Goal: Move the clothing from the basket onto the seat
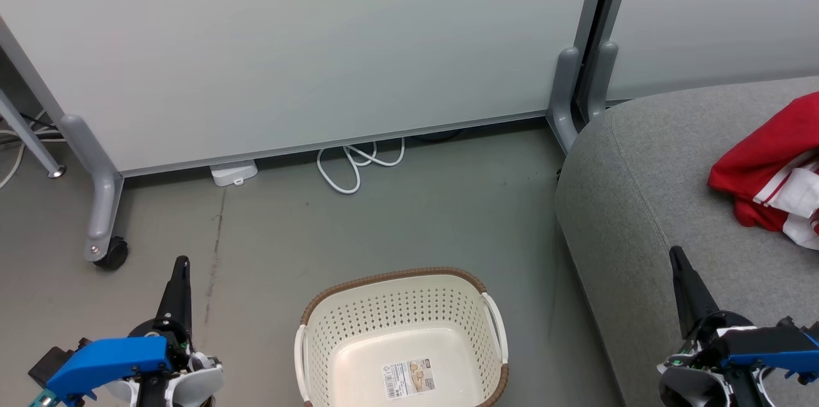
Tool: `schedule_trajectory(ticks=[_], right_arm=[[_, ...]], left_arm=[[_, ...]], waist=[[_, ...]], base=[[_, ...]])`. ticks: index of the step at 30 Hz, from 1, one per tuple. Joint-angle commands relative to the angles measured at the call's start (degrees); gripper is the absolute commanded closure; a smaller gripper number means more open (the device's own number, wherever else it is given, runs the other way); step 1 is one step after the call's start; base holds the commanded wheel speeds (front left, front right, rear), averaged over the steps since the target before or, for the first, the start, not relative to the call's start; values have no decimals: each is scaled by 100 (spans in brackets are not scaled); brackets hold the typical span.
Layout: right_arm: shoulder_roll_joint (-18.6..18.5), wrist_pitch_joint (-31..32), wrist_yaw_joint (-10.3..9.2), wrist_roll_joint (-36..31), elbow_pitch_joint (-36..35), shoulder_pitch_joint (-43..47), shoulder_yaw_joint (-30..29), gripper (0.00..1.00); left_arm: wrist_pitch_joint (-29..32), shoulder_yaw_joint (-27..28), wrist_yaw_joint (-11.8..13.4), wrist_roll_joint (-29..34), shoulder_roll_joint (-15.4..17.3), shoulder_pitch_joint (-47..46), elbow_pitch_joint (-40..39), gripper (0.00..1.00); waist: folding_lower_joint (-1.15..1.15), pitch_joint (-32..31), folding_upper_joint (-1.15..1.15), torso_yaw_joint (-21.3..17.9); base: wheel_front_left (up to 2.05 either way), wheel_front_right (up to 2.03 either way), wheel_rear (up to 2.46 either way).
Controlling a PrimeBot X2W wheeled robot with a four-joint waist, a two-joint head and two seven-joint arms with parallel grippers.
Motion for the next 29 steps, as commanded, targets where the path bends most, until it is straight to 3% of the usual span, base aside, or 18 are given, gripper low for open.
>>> schedule_trajectory(ticks=[1, 29], right_arm=[[-41, 20, 4, 94, -56, -56, -20, 100], [-44, 77, 4, 397, -116, -95, -38, 100]], left_arm=[[39, 17, -18, -73, 33, -104, -43, 100], [115, 46, -20, -356, 34, -148, -112, 100]], waist=[[0, 1, 0, 0], [0, 15, 0, 2]], base=[[0, 0, 0], [0, 0, 0]])
